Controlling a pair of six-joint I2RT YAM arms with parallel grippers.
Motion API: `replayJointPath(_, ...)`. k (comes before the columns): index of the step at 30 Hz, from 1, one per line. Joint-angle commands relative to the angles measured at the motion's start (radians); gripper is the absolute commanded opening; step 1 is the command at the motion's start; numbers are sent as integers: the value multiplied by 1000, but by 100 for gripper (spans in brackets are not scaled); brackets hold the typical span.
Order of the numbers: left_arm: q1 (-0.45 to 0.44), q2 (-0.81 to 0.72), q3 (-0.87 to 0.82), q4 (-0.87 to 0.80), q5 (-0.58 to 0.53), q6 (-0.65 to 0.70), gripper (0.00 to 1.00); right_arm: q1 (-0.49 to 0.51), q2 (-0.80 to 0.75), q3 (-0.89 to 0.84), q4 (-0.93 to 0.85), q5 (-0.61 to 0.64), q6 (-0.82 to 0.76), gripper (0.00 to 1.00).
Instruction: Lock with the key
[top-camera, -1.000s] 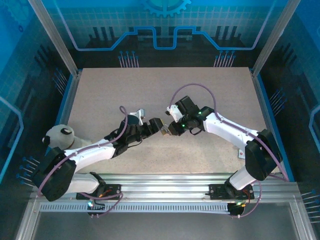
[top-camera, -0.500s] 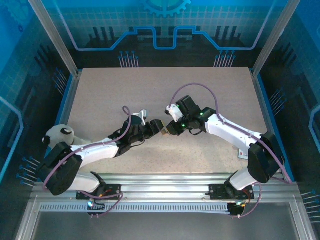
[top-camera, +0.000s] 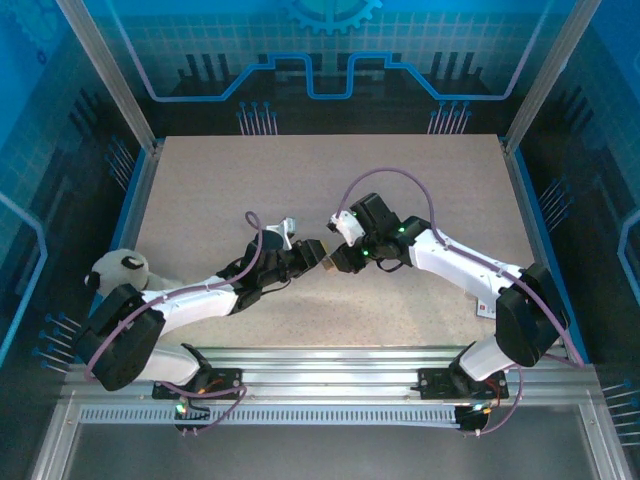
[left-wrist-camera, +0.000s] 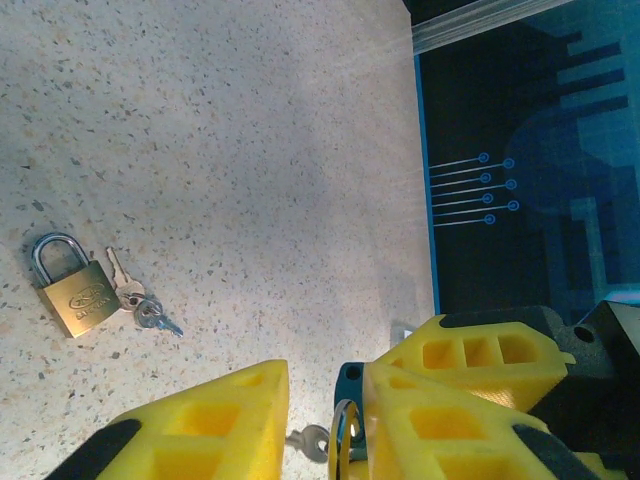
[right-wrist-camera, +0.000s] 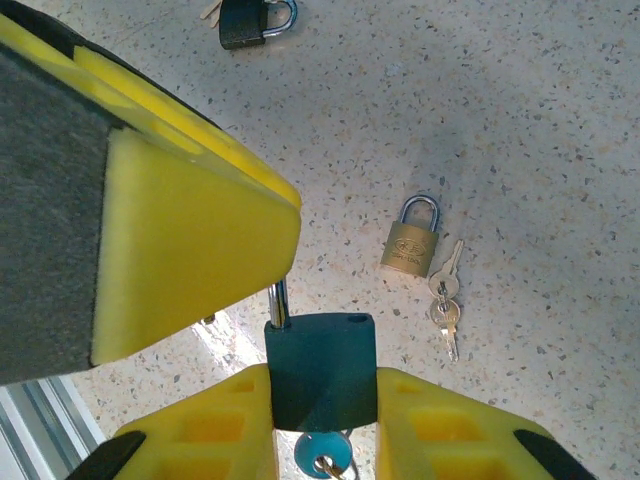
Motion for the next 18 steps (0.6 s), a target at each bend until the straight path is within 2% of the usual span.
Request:
replayJointPath(1,-6,14,28,32,15,1,24,17,-16,-5,16,-19,5,24)
replayJointPath(18,-4,10,24,26,9,6,10,21,-7,-2,14,-22,4,24)
